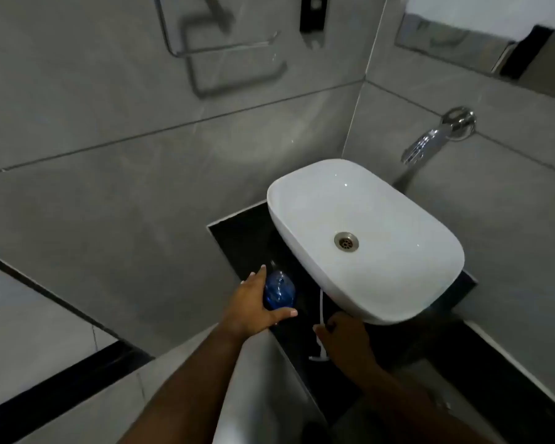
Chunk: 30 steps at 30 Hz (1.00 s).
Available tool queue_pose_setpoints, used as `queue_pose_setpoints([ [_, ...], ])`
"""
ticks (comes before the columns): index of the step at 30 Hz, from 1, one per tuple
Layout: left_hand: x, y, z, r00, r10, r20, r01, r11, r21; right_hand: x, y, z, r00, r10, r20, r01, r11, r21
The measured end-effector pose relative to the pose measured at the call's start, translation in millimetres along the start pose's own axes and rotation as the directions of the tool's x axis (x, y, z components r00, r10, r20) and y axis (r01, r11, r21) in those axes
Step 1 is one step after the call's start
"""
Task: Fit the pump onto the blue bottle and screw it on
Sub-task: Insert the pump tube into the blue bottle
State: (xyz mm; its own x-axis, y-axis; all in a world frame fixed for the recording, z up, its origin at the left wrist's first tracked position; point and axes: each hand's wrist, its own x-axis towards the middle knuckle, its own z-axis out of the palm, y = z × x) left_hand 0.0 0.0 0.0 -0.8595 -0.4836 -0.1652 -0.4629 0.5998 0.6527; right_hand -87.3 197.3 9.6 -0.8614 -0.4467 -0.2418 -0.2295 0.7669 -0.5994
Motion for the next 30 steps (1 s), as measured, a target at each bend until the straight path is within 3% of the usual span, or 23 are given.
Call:
queue_pose_setpoints([
  [3, 6.2, 0.3, 5.8, 1.000, -0.011, -0.008, 0.010, 1.000, -0.026, -3.2, 12.2, 7.2, 0.994, 0.106, 0.012, -0.106, 0.994, 0.019],
  [17, 13.6, -0.1, 10.1, 0.995, -0.090, -0.030, 0.086, 0.988, -0.132, 5.5, 0.4, 15.7, 0.980, 0.186, 0.068, -0.175, 0.974, -0.141],
  [19, 11.4, 0.1, 10.5, 0.995, -0.093, -0.036, 0.086, 0.985, -0.152, 3.7, -2.8, 17.1, 0.982, 0.180, 0.057, -0.175, 0.981, -0.085],
  [24, 10.4, -0.2, 10.9, 0.995, -0.097, -0.026, 0.092, 0.983, -0.158, 0.1, -9.6, 11.6, 0.978, 0.164, 0.133, -0.196, 0.937, 0.289],
  [27, 12.7, -4.1, 11.6, 0.997, -0.050, -0.058, 0.046, 0.997, -0.065, -4.7, -14.8, -3.1, 0.972, 0.164, 0.167, -0.219, 0.888, 0.404],
  [30, 16.1, -9.6, 12.7, 0.995, 0.019, -0.094, -0.016, 0.999, 0.032, -10.4, -29.3, -24.3, 0.982, 0.150, 0.114, -0.187, 0.854, 0.486],
])
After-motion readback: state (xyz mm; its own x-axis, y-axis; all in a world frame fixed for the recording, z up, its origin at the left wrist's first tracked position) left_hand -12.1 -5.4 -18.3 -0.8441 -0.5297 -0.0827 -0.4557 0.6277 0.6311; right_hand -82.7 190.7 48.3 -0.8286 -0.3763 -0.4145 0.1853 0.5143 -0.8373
